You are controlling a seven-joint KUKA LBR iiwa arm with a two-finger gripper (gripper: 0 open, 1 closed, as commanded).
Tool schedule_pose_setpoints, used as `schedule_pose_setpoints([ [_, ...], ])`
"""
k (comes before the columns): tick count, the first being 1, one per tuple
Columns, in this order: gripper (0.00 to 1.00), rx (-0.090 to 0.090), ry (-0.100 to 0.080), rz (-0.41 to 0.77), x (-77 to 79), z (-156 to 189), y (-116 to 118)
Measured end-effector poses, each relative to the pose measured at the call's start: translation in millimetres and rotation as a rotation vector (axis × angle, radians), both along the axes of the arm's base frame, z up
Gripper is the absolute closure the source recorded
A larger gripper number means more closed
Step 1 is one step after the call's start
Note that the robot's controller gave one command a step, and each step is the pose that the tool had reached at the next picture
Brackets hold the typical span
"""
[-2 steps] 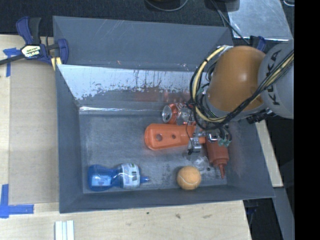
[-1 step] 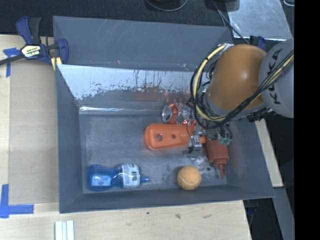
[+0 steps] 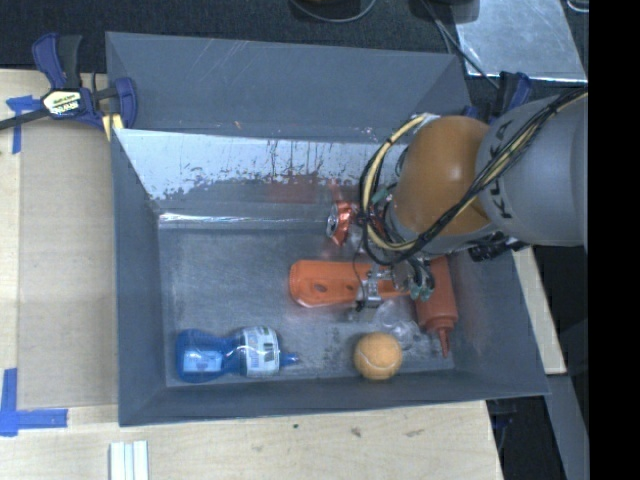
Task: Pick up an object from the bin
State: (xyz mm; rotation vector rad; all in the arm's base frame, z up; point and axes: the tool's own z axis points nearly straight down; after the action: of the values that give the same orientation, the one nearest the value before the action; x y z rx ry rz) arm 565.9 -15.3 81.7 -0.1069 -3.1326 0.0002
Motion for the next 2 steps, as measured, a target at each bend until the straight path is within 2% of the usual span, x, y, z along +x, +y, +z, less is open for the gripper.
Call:
schedule_pose_setpoints([
  [1,1.0,0.0,-0.012,0.064,10.7,-0.1,19.8],
  [2,1.0,0.0,-0.012,0.064,10.7,-0.1,19.8],
])
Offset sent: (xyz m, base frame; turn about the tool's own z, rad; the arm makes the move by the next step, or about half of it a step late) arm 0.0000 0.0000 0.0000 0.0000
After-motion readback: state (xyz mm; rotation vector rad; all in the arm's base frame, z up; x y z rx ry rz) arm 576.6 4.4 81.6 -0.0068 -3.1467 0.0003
